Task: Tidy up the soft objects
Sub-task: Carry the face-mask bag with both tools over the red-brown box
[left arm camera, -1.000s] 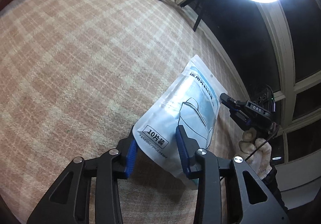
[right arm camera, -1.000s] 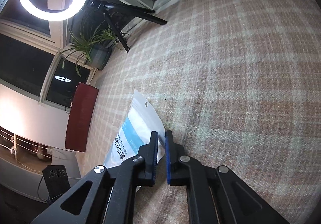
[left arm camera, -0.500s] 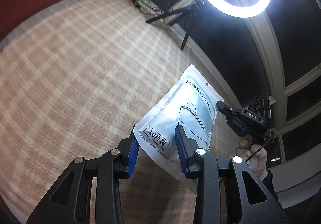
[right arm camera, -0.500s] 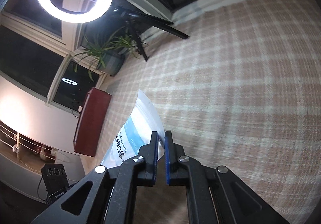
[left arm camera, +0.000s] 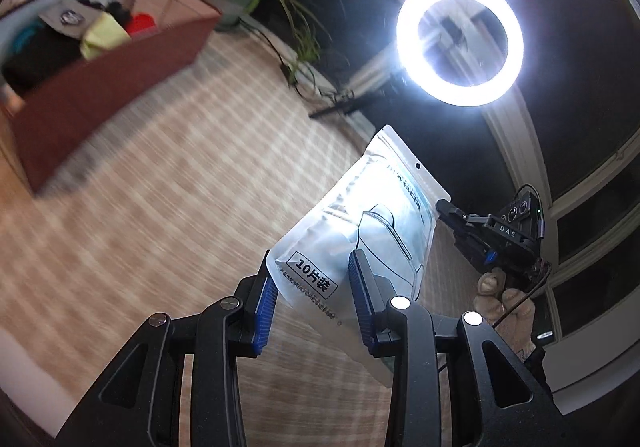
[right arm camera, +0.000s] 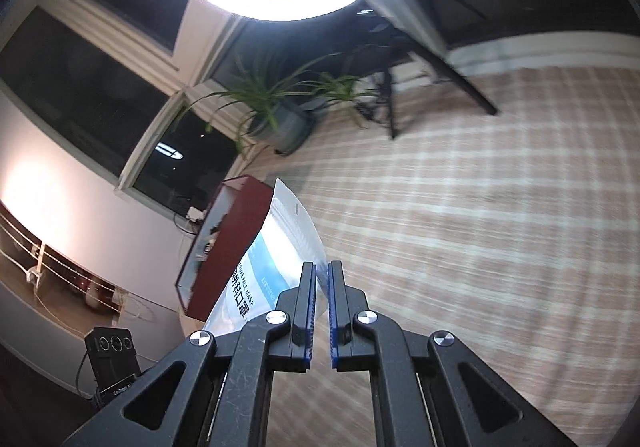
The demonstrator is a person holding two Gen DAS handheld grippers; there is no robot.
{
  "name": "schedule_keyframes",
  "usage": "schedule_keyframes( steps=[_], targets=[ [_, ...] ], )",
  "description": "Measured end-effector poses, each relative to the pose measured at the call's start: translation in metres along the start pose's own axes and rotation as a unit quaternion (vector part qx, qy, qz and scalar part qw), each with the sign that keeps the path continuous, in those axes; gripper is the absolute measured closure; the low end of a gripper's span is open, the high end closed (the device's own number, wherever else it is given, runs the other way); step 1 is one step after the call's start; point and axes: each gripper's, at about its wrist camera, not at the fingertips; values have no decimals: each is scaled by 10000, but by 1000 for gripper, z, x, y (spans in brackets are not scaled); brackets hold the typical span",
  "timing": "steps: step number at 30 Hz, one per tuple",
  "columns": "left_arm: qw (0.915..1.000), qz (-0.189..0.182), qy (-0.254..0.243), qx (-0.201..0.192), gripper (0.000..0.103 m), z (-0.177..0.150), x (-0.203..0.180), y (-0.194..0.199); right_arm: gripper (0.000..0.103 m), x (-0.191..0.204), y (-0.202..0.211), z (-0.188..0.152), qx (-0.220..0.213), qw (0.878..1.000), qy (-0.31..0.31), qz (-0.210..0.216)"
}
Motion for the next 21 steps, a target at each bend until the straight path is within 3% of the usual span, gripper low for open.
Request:
schedule_keyframes(
  steps=[10,21],
  targets=[
    [9987,307,-5,-402,70,43,62,77,97,106,-79,39,39,9984,537,177],
    [9950,679,32,-733,70,99,128,126,97,179,-172,80,218,9960,856,164]
  ],
)
Point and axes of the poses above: each gripper's, at about its wrist camera, not at the fingertips, and y roughly against the way its jaws point, x to its left, z to its top, and after that the axes turned 10 degrees about x, right-handed
